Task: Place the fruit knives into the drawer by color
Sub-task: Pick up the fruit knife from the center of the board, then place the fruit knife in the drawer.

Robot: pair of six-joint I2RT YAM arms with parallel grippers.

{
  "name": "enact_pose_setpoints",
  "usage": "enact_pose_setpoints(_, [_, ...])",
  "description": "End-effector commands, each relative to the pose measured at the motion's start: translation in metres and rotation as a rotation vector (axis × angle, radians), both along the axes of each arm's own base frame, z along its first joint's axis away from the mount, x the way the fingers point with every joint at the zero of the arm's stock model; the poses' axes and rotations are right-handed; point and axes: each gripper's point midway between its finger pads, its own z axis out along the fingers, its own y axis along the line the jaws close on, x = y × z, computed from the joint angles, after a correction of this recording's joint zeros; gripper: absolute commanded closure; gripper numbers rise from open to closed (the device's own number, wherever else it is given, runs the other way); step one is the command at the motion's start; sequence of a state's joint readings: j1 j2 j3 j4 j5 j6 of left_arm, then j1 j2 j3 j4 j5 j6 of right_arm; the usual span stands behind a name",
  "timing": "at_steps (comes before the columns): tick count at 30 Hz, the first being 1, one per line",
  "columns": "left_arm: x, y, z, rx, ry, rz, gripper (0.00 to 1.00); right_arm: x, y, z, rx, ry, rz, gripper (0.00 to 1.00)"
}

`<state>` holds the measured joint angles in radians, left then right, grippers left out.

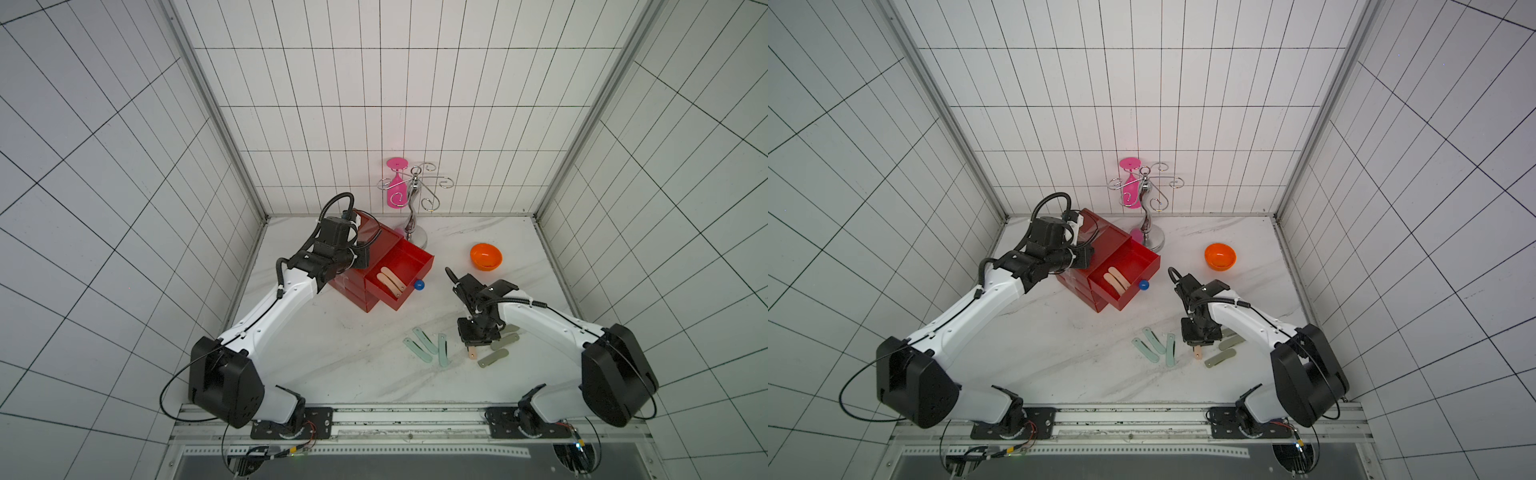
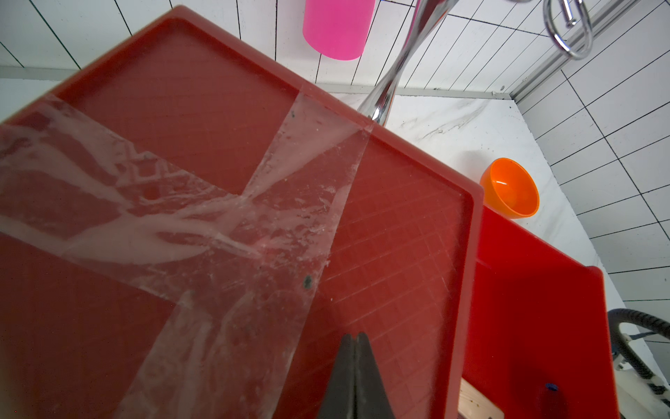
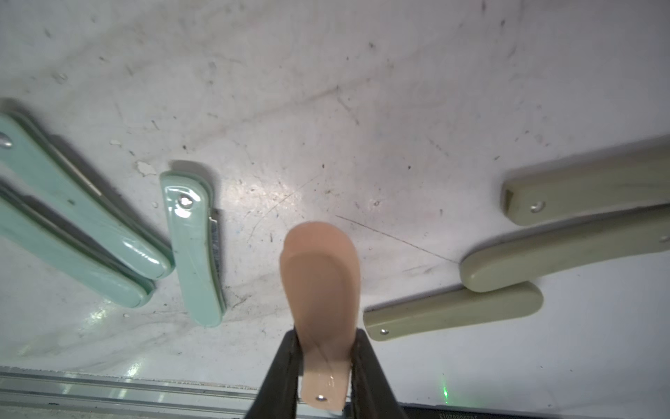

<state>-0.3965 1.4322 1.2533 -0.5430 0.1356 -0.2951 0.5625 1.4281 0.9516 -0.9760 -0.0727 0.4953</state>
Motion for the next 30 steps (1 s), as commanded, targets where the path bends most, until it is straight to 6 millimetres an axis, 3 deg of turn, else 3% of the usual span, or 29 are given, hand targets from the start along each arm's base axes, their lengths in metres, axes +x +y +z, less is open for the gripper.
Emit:
enact_pose_setpoints(1, [-0.027, 0.008, -0.061, 0.090, 0.226, -0.016, 1.00, 0.025, 0.004, 0.050, 0.024, -0.117, 0.006, 0.78])
enact_pose_setpoints(6, [-0.028, 0.008, -0.061, 0.092, 0.228, -0.015, 1.00, 0.038, 0.012, 0.091, 0.066, -0.194, 0.013, 0.78])
enact_pose_setpoints(16, [-0.027, 0.008, -0.062, 0.092, 0.230, -0.014, 1.00, 0.060, 0.052, 0.189, 0.281, -0.371, 0.086, 0.78])
enact_pose_setpoints(30, [-0.027, 0.007, -0.062, 0.090, 0.232, -0.018, 1.00, 0.100, 0.124, 0.249, 0.399, -0.468, 0.181, 0.78])
